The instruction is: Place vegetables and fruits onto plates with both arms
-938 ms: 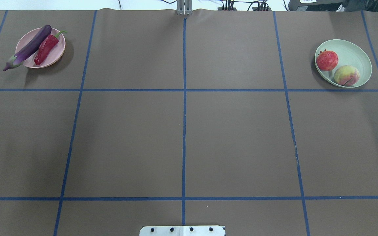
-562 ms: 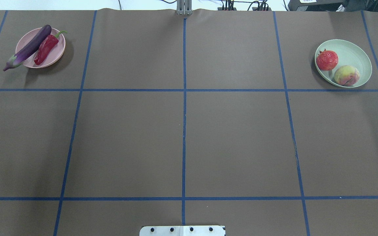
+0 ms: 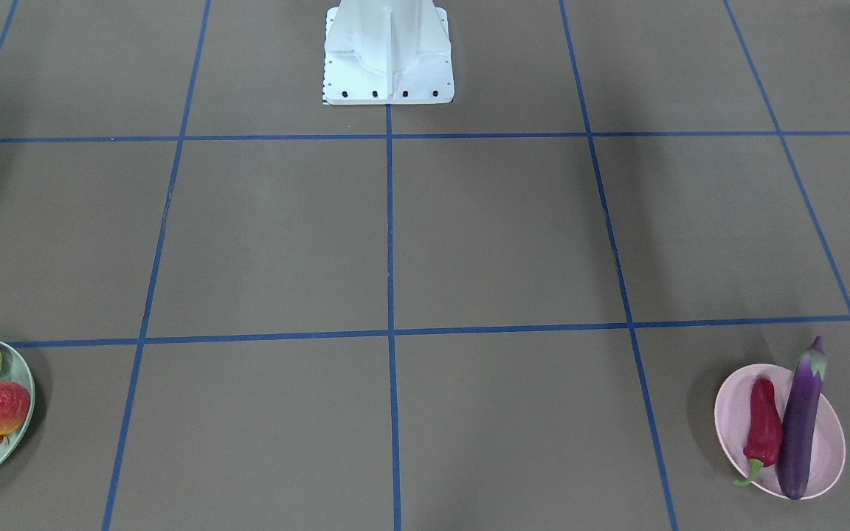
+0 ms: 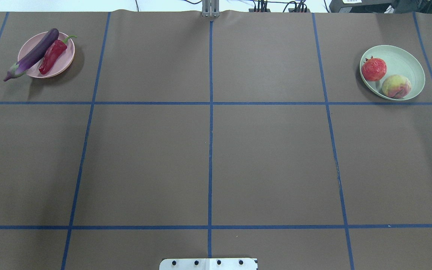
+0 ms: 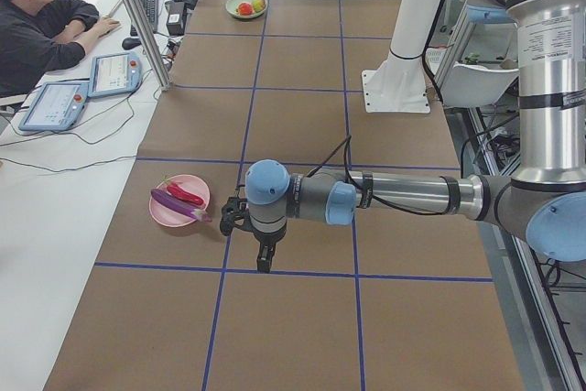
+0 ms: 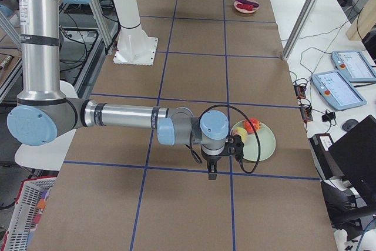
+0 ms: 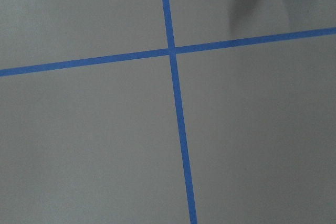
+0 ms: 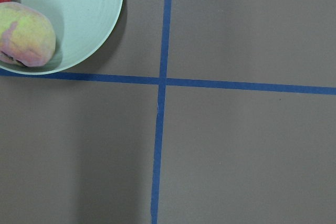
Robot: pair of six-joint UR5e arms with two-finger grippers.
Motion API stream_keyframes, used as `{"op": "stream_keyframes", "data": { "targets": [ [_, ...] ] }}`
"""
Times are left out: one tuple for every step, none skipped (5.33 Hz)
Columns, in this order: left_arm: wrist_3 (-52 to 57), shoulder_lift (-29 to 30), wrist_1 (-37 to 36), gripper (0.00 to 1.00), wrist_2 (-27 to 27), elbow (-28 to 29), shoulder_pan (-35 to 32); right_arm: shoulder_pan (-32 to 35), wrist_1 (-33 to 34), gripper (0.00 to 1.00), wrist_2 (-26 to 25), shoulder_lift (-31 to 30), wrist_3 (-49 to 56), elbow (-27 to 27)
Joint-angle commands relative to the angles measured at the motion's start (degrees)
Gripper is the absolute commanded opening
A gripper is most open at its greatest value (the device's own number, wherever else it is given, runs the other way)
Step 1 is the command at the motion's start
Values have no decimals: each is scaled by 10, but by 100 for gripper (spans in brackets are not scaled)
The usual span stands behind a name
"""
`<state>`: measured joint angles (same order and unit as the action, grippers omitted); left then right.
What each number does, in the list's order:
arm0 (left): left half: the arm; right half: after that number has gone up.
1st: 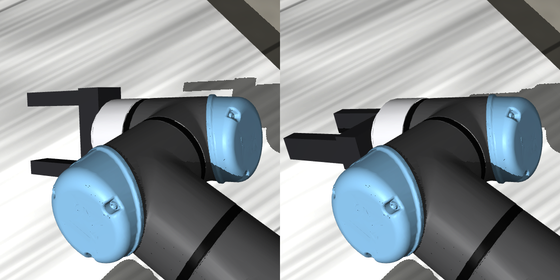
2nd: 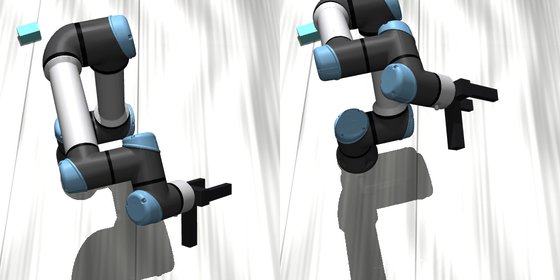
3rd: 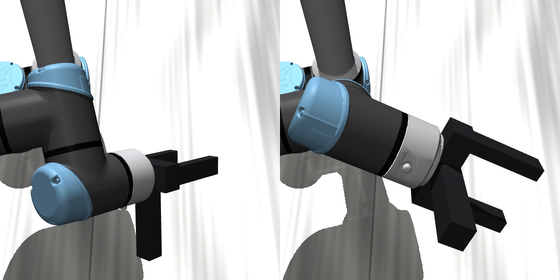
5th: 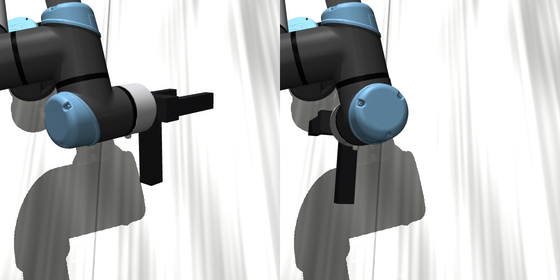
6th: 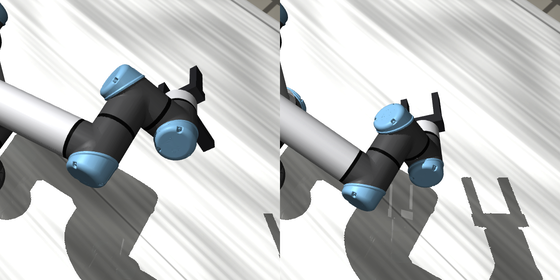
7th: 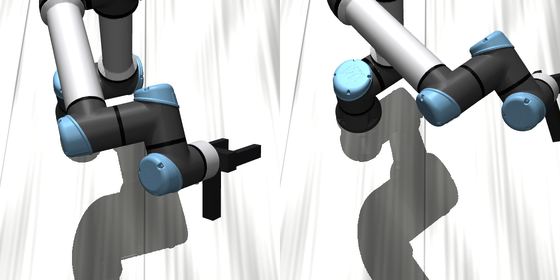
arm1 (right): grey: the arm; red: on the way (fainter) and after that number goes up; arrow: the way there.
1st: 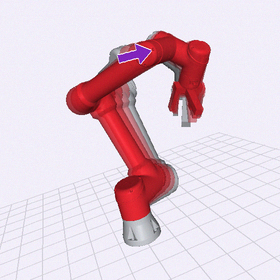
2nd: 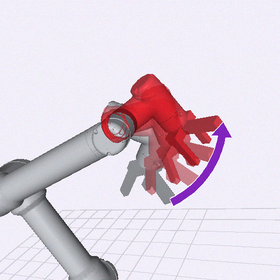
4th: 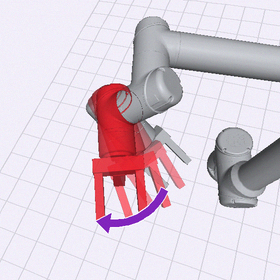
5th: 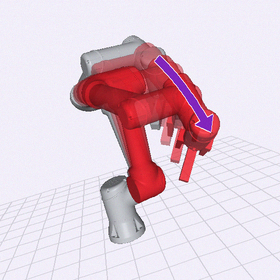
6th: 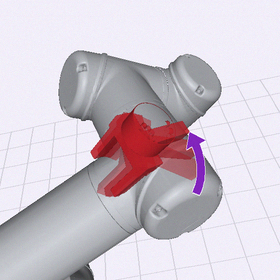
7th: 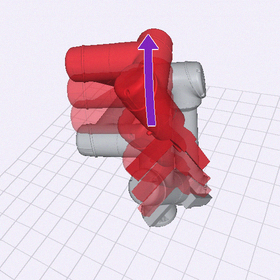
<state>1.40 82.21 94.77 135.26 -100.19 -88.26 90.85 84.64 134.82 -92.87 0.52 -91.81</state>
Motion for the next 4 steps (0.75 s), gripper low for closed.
{"op": "stream_keyframes", "data": {
  "targets": [
    [6,-3,3,100,14,-4,-9,-1,0,100,-1,1,3,0],
    [6,-5,11,100,21,3,-10,-1,0,100,-1,1,2,-2],
    [0,-3,9,100,46,-4,-11,-1,-1,100,-3,0,6,-1],
    [5,-2,10,100,48,-4,-11,-1,-17,100,2,1,0,-6]
  ]
}}
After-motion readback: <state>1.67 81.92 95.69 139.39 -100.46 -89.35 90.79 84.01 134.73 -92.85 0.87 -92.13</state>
